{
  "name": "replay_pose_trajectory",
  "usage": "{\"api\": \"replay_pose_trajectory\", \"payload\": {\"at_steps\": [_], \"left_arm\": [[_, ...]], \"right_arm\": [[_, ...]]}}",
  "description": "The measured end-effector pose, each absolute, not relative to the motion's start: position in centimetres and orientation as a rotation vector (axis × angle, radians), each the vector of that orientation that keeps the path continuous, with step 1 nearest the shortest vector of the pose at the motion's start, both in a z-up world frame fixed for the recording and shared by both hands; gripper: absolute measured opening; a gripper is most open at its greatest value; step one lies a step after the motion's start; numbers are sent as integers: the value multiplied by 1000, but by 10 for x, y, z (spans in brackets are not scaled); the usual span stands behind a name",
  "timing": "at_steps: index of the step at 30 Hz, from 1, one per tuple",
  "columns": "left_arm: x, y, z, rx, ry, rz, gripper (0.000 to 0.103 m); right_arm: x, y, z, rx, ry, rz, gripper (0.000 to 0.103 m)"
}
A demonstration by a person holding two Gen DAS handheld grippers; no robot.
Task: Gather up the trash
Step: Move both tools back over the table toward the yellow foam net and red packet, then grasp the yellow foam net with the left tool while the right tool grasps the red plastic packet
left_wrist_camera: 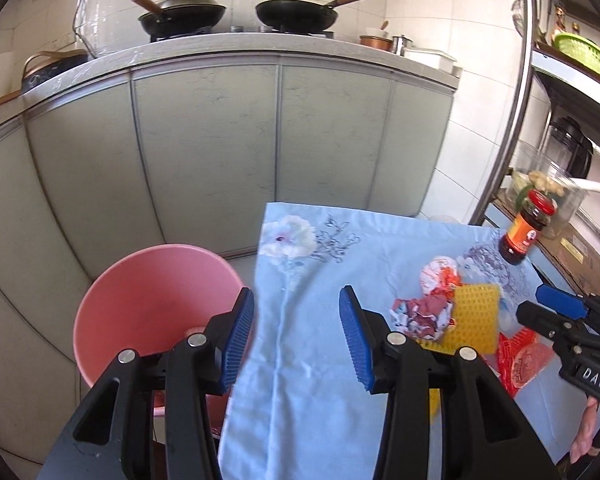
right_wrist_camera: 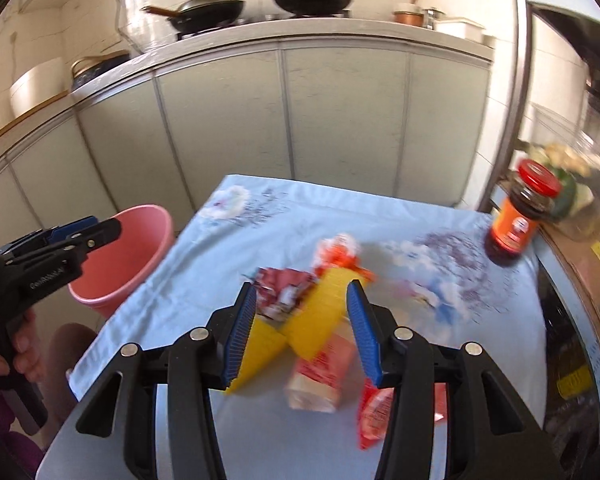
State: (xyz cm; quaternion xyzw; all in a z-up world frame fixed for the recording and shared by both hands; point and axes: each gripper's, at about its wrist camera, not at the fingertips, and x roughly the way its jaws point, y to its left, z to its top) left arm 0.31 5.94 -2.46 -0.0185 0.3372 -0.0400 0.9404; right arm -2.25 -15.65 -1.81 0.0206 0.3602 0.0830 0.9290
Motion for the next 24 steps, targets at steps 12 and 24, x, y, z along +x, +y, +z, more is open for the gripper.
{"api": "replay_pose_trajectory", "payload": {"at_steps": [12,24], "left_arm": [[8,2,-38,13,749,-255,44],[17,-88,-51,137,812,-476,44]], "right_arm": [[-42,-231,-41,153,751,63,48],[-74,-255,-60,209,796,61,48]]}}
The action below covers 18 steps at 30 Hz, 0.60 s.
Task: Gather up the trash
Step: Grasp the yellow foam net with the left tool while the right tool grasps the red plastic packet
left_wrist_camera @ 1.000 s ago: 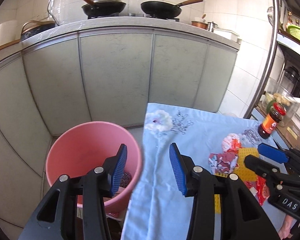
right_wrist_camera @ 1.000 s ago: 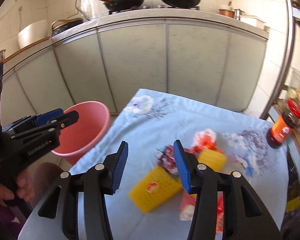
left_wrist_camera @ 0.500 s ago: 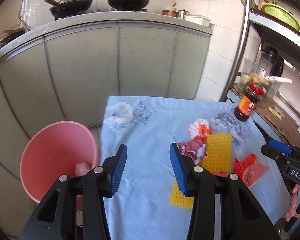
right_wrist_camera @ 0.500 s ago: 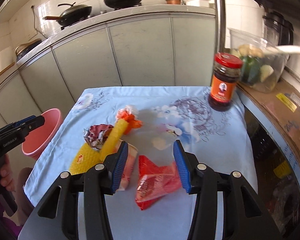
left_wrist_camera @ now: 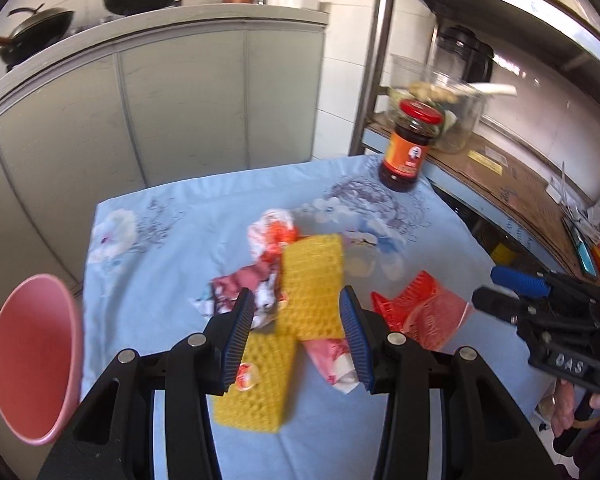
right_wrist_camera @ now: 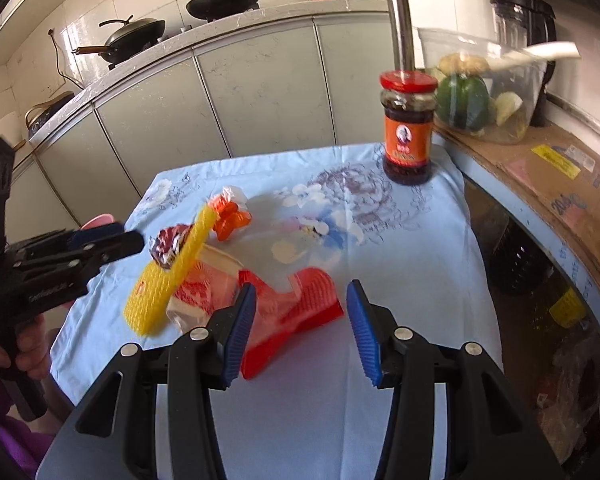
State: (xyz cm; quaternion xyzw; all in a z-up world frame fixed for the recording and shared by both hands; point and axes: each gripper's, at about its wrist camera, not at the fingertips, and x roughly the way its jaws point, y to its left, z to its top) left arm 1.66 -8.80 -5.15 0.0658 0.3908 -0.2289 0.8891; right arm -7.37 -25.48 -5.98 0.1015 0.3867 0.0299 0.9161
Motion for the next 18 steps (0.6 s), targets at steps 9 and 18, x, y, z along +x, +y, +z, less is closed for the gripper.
{"api": "replay_pose_trajectory", "payload": {"at_steps": [9,18], "left_arm": [[31,-124,-80,230,864,-440,44],[40,-111,-87,188,887,-401,9]], "right_arm": [[-74,-249,-95,338,929,170,48],[-47,-240,-102,415,952,174,48]]}}
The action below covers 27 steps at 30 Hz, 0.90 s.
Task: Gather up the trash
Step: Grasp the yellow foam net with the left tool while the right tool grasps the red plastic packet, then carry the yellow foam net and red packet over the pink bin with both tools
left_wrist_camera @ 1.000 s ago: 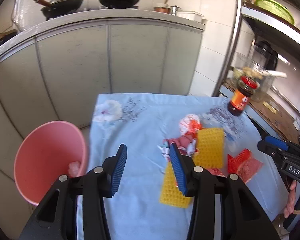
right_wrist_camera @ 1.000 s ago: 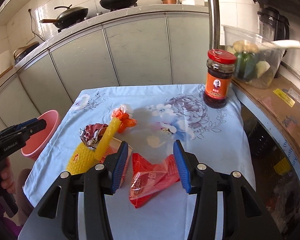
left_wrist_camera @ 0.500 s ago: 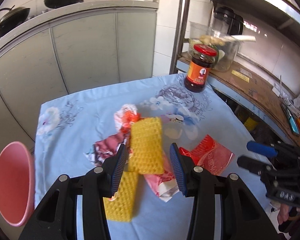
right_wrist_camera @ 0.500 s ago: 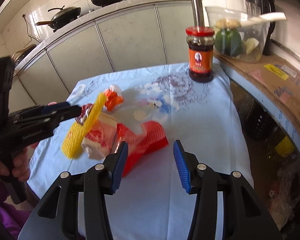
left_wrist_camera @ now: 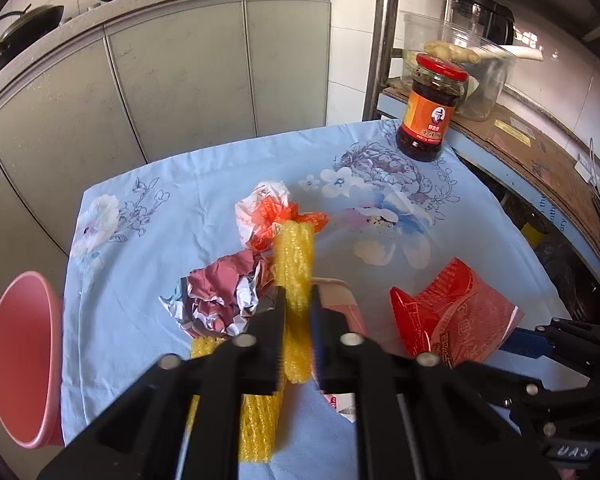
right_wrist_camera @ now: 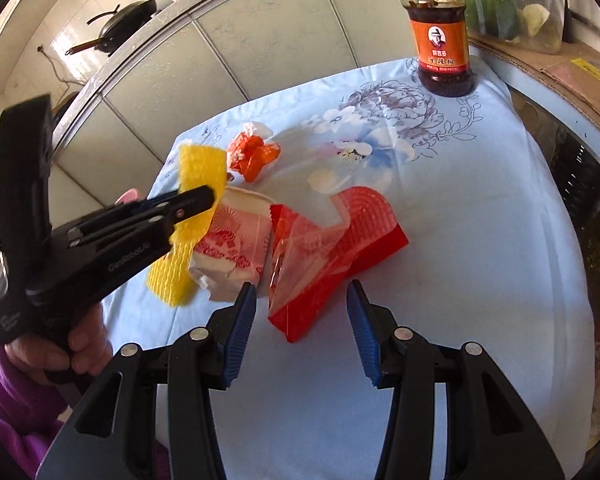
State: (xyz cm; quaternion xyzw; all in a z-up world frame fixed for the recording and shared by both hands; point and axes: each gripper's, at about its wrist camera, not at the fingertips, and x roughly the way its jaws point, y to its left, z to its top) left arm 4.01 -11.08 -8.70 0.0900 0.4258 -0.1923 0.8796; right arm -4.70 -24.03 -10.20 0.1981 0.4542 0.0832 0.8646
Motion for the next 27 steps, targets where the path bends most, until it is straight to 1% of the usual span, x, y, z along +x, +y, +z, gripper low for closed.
{"api": "replay_pose_trajectory", "payload": {"at_steps": [4,5,6,8,9,10,11,12,27], "left_arm": [[38,-102,-80,151,867,-408,8],[37,-101,-78,145,859,-412,8],[35,-98,-74,139,848,-417,8],[33,-95,-67,125,833,-430,8],[31,-93,-65,118,826,-434,8],[30,-92,-61,110,817,-436,8],[29,-91,-59,103,811,-438,8],[28,-89,-56,93,802,-441,8],[14,-59,-20,33,685,-397,8]], "right_arm": [[-42,-248,-108,457,947,148,47],[-43,-250,-109,466,943,145,41],[-43,-252,-110,469,942,140,26],[-44,-256,-110,476,934,139,19],[-45,-257,-108,472,927,137,14],[-47,-257,-105,463,911,133,12],[-48,-258,-104,457,902,130,7],[-50,-260,-102,452,892,125,5],[-66,-255,-66,307,749,74,4]]}}
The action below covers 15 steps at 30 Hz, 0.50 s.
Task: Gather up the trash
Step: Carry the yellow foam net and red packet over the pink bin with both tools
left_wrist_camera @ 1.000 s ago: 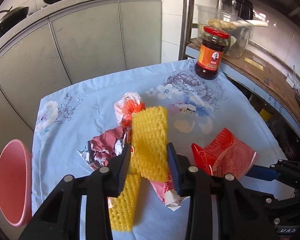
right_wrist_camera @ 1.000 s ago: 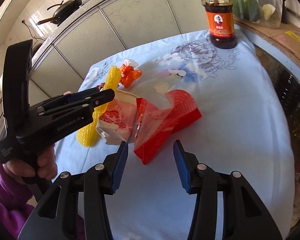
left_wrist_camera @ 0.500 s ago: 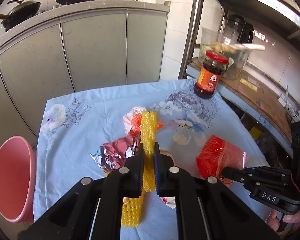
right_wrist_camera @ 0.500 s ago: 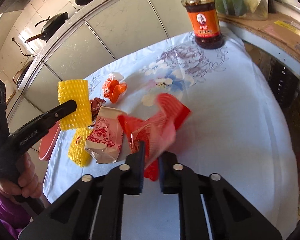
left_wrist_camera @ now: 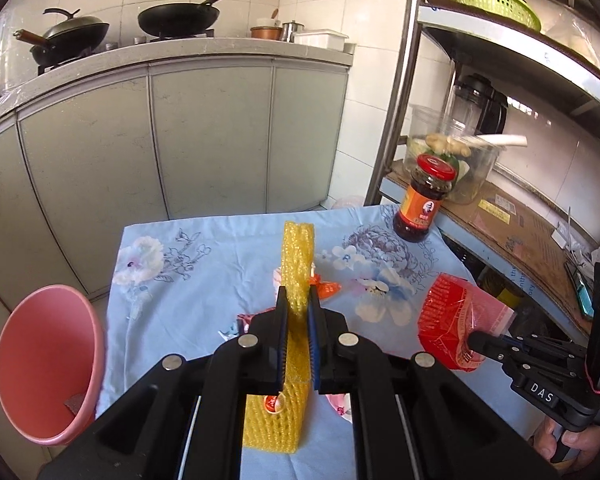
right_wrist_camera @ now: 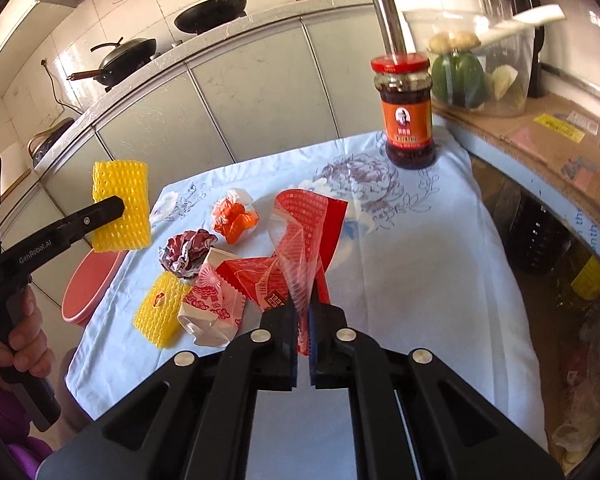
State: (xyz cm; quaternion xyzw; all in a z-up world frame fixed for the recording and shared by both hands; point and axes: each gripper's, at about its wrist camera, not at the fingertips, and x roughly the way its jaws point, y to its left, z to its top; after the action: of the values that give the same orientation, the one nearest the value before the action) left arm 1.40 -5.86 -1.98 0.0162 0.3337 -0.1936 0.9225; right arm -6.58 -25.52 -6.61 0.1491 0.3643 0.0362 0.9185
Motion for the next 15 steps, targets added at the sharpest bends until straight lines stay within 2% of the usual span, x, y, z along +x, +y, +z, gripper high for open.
{"api": "replay_pose_trajectory", "payload": {"at_steps": [15], "left_arm": [[16,-17,-12,-31,676,-266,8]], "right_arm": [[-53,-219,-30,199,669,142,4]]}}
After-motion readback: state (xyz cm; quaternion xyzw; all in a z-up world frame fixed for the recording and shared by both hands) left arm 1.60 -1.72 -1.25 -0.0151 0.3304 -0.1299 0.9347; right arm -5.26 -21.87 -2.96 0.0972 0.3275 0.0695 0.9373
